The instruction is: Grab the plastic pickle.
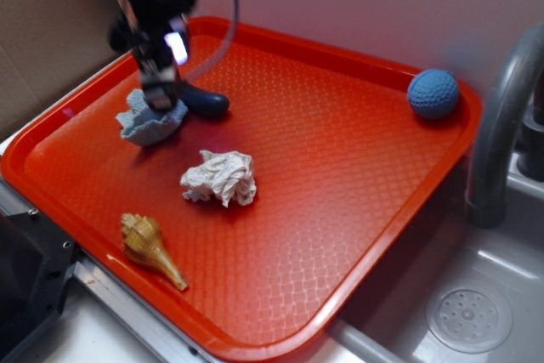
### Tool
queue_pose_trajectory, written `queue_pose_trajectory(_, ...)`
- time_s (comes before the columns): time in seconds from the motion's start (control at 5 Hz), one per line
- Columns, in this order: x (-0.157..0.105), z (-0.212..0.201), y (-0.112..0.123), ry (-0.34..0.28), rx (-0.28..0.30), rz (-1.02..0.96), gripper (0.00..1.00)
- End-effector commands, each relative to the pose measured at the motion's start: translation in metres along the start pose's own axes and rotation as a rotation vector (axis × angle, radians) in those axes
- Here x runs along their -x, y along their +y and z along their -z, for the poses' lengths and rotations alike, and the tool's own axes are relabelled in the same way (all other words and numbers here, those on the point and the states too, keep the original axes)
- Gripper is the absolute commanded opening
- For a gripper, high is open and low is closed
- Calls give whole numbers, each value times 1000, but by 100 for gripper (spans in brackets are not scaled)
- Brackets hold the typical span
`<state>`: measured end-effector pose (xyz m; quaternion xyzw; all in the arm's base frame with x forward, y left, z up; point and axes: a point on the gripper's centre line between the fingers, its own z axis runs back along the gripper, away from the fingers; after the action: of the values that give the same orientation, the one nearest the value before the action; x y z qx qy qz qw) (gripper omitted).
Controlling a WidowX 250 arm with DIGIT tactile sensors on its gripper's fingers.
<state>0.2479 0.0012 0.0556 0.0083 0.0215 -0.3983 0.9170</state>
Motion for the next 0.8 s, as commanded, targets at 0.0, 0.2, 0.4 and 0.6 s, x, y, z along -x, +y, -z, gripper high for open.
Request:
queue_pose_trajectory(0.0,-22,53,5,118,-27,68,100)
queue_pose_trajectory(0.2,-23,62,15,142,-18,20,84)
queue_pose_trajectory(0.4,-19,58,19,124,-4,-17,0)
queue_pose_trajectory(0.6,-19,59,21,140,-14,-27,0)
